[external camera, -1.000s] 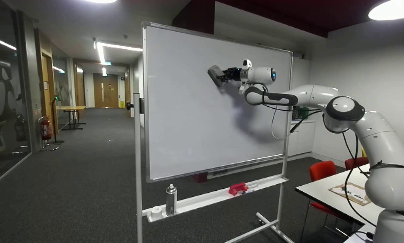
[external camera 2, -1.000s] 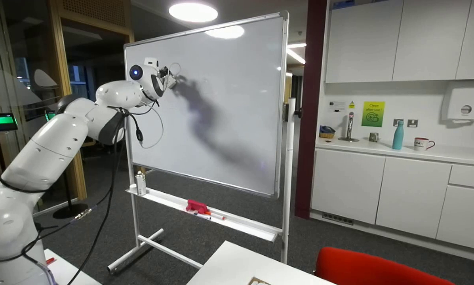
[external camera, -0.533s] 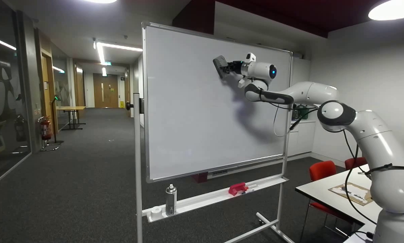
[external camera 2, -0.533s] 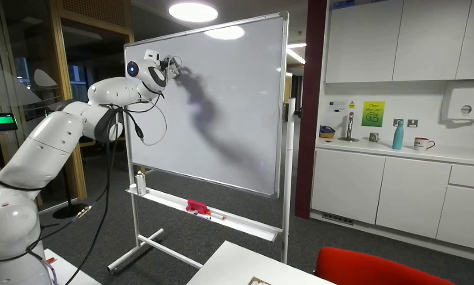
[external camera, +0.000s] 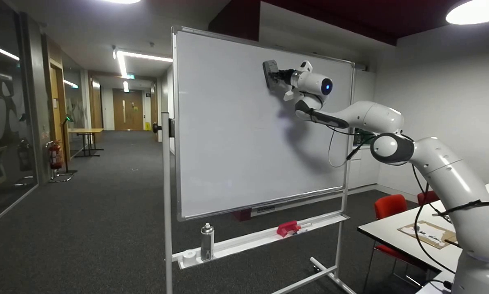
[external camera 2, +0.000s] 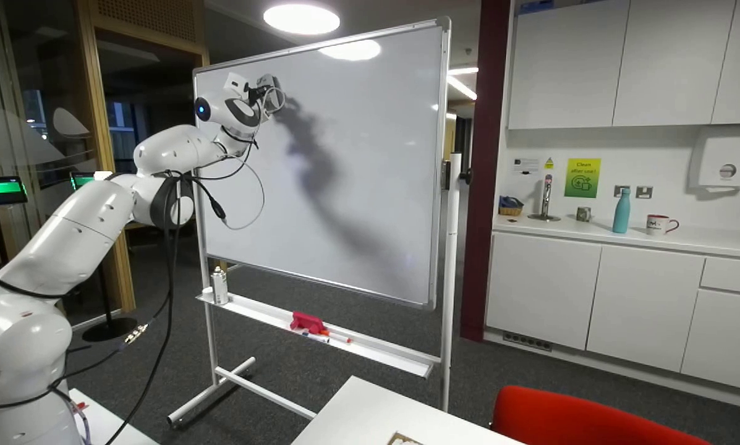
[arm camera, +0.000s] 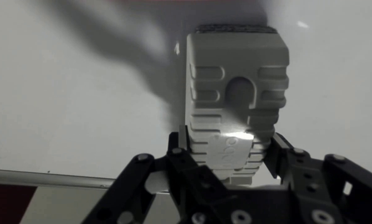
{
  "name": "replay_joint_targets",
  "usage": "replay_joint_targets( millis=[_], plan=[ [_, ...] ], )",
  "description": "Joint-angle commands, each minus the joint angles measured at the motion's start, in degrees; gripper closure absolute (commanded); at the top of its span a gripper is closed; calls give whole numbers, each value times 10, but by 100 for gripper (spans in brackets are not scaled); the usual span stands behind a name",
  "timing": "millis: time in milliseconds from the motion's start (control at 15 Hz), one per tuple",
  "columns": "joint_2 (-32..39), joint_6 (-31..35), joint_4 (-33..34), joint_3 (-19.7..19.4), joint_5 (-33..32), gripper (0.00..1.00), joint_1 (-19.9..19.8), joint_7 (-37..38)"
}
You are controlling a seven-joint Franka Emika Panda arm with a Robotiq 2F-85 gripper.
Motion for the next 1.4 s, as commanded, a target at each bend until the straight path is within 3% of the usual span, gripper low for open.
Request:
replay_joint_targets(
  millis=[0, 200, 267, 467, 667, 1000, 1067, 1133, 1200, 1333],
  plan=[
    [65, -49, 137, -66, -11, 66, 32, 117],
    [69, -39, 126, -67, -8, 66, 38, 130],
    [44, -27, 91, -90, -16, 66, 34, 165],
    [42, -23, 95, -130, -24, 66, 42, 213],
    [47, -22, 95, -136, -19, 66, 53, 215],
    [30, -20, 54, -110, -11, 66, 61, 170],
    [41, -21, 61, -133, 93, 66, 77, 77],
    [30, -19, 41, -133, 116, 66, 84, 46],
    [7, -15, 5, -94, 58, 66, 75, 63],
    [7, -2, 5, -85, 57, 66, 84, 31]
  ],
)
